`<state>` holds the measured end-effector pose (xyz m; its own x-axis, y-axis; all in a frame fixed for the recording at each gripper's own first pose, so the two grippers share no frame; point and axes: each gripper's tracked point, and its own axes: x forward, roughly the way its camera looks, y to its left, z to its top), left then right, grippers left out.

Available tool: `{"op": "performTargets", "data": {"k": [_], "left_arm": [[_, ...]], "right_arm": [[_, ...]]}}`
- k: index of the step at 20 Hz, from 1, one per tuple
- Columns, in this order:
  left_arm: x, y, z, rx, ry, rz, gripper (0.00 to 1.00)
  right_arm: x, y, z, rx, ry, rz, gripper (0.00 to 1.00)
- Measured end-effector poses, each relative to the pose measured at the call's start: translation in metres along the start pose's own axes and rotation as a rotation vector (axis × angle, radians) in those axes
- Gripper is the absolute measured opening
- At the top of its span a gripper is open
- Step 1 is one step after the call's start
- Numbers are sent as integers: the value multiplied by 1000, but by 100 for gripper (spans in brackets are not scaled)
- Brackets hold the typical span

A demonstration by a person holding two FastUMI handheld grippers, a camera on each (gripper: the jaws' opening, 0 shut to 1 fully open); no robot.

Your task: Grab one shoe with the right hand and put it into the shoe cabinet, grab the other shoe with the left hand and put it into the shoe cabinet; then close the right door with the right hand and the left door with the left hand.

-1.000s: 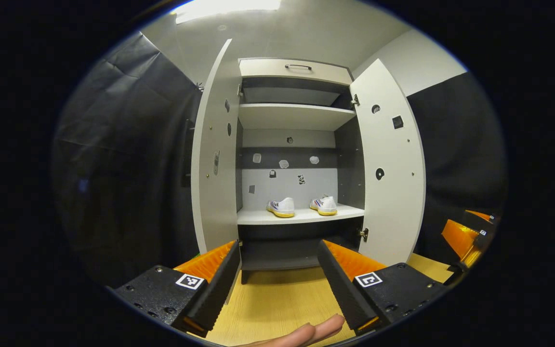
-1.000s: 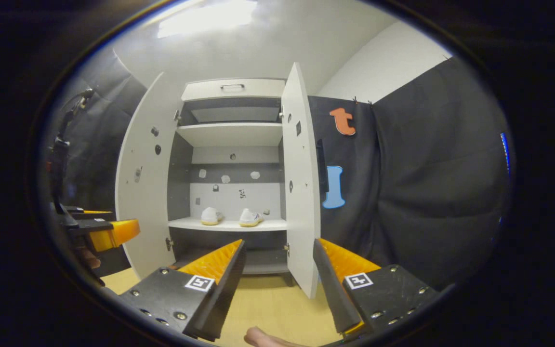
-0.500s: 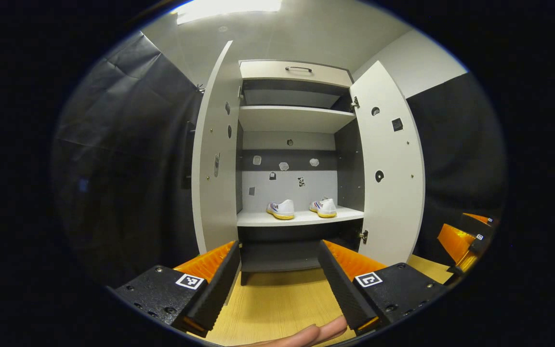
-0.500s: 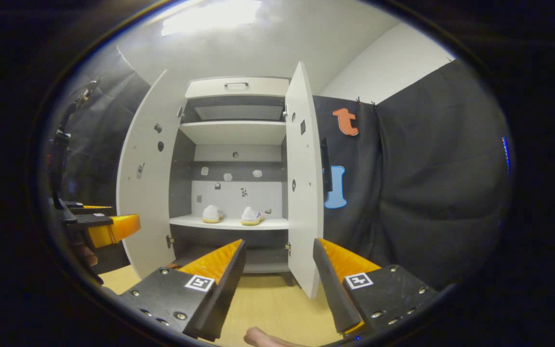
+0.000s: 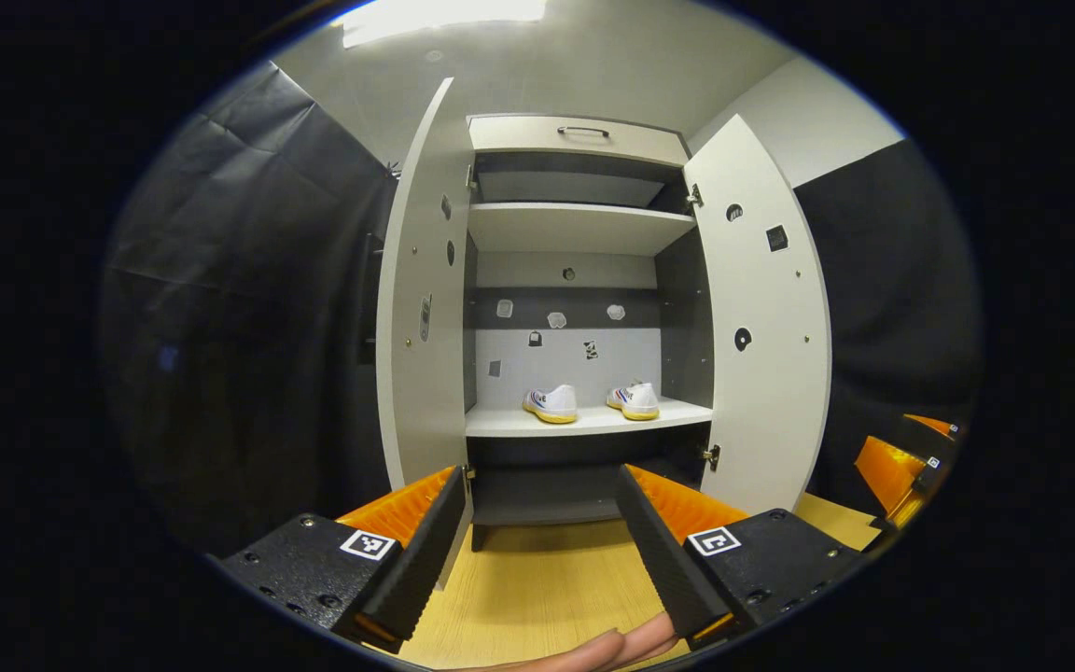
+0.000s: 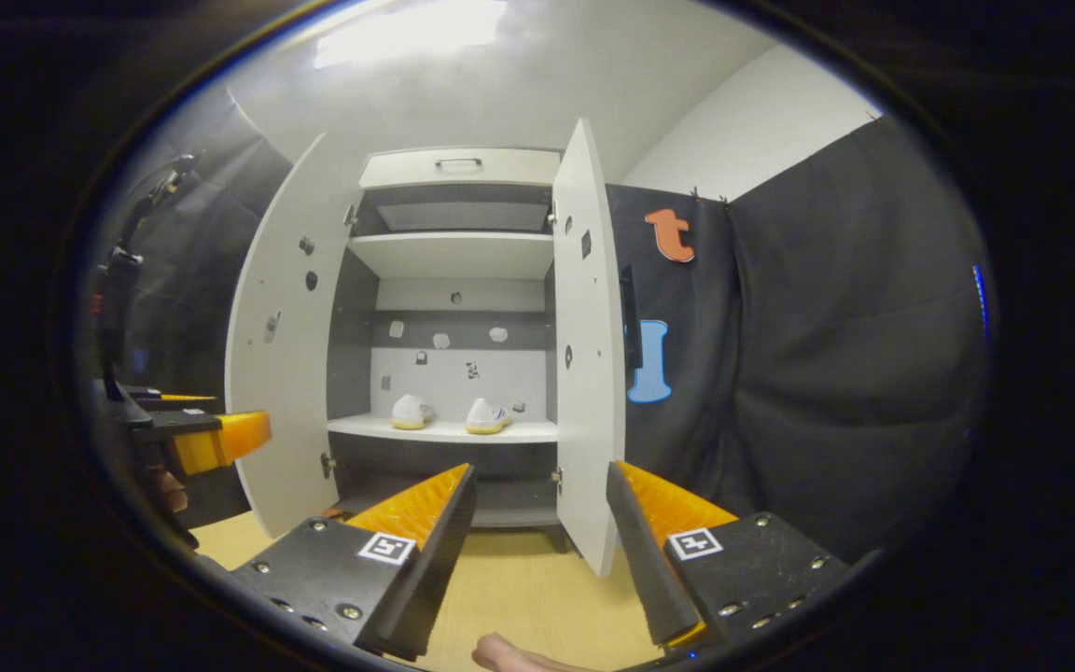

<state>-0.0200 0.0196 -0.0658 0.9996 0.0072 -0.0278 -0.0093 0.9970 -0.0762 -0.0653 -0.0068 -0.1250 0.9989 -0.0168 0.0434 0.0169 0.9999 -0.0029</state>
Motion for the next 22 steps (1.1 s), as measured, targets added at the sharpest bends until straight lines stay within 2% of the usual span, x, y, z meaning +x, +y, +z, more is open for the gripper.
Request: {"op": "performTargets", "data": {"k": [7, 9, 10, 12, 14, 15, 17, 19, 22], "left_arm": [[-1, -3, -2, 8, -2, -12, 98], [-1, -1, -2, 7, -4, -7, 100], [-1, 2, -2, 0, -9, -1, 98], [0, 8, -2, -14, -9, 11, 98], [0, 13, -4, -4, -10, 8, 98], [-1, 18, -5, 0, -12, 12, 98], [-4, 24, -6, -12, -23, -5, 98], [-4, 34, -8, -32, -40, -16, 98], [-2, 60, -11, -29, -32, -7, 99]], "right_arm": [[3, 2, -6, -4, 10, 1, 81], [3, 2, -6, -8, 6, -1, 81], [3, 0, -5, -6, 3, -1, 83], [6, -10, -5, -9, 2, -12, 81], [22, -35, 8, -56, -21, -53, 83], [34, -54, 19, -109, -42, -83, 80], [63, -101, 45, -203, -71, -170, 80], [97, -141, 61, -228, -44, -230, 83], [163, -166, 72, -169, -11, -203, 83]]}}
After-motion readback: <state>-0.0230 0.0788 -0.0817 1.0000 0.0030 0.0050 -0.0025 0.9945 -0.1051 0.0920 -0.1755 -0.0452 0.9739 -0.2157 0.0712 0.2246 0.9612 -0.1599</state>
